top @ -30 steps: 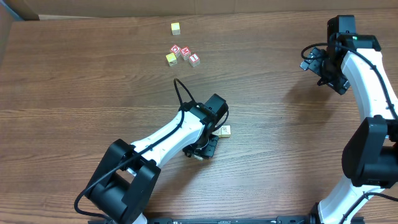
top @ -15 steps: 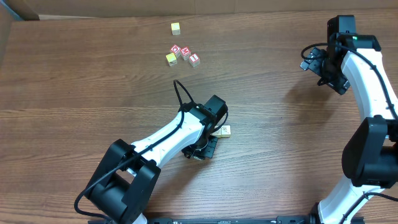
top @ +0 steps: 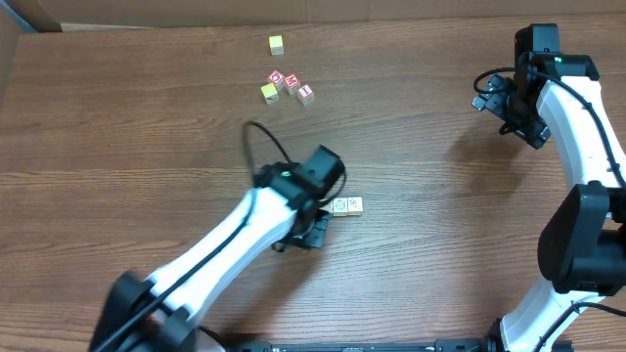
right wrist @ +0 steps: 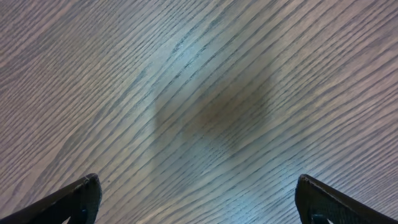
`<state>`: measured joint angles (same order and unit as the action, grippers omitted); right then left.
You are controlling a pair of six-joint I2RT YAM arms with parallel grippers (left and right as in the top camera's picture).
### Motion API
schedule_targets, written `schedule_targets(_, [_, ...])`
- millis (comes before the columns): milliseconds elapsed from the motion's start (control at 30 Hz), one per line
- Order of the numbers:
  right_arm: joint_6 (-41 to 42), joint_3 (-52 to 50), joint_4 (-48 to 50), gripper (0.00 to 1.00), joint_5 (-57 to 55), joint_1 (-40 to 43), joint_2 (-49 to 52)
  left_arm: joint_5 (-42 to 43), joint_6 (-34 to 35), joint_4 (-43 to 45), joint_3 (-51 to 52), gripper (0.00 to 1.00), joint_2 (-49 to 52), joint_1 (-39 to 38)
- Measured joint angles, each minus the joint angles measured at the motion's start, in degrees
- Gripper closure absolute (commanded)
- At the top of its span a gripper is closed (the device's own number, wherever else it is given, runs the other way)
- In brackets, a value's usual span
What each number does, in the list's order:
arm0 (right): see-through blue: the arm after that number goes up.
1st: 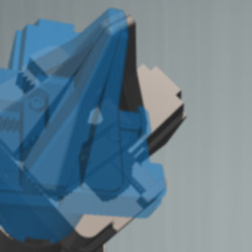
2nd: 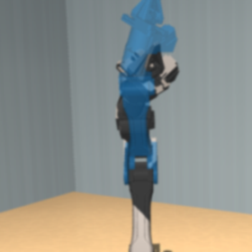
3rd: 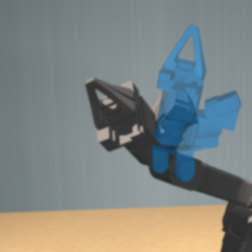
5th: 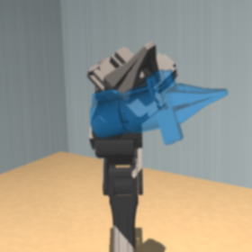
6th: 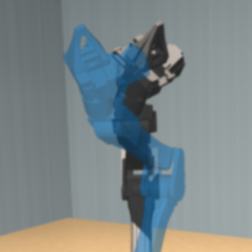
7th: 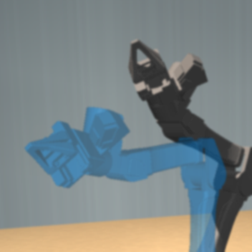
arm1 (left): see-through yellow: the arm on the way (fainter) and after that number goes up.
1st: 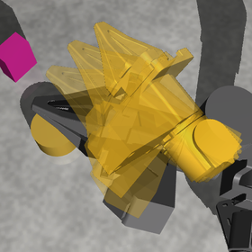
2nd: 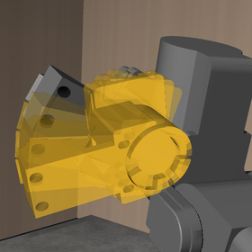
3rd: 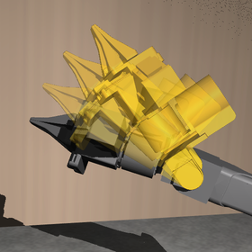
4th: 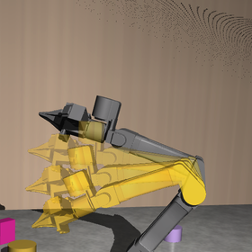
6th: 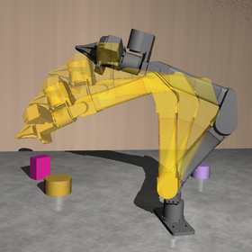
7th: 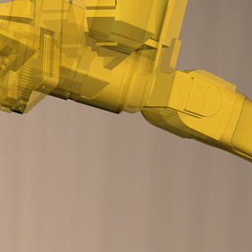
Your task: Flip 5 blocks
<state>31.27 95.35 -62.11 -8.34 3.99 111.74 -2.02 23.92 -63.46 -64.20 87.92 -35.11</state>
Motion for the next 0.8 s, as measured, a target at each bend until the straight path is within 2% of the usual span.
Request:
schedule_targets(133, [0.0,0.0,0.0,0.0,0.0,0.0,0.0,-0.9,1.2,-0.9,-0.3,0.72,-3.8,4.0])
schedule_targets(333, [0.0,0.0,0.0,0.0,0.0,0.0,0.0,-1.6,1.9,1.1,-0.3,0.74,-2.7,9.0])
schedule_targets(533, [0.0,0.0,0.0,0.0,0.0,0.0,0.0,-1.7,2.1,4.3,-0.3,0.7,2.4,9.4])
schedule_targets(800, [0.0,0.0,0.0,0.0,0.0,0.0,0.0,-1.9,2.3,6.1,-0.2,0.71,8.8,9.7])
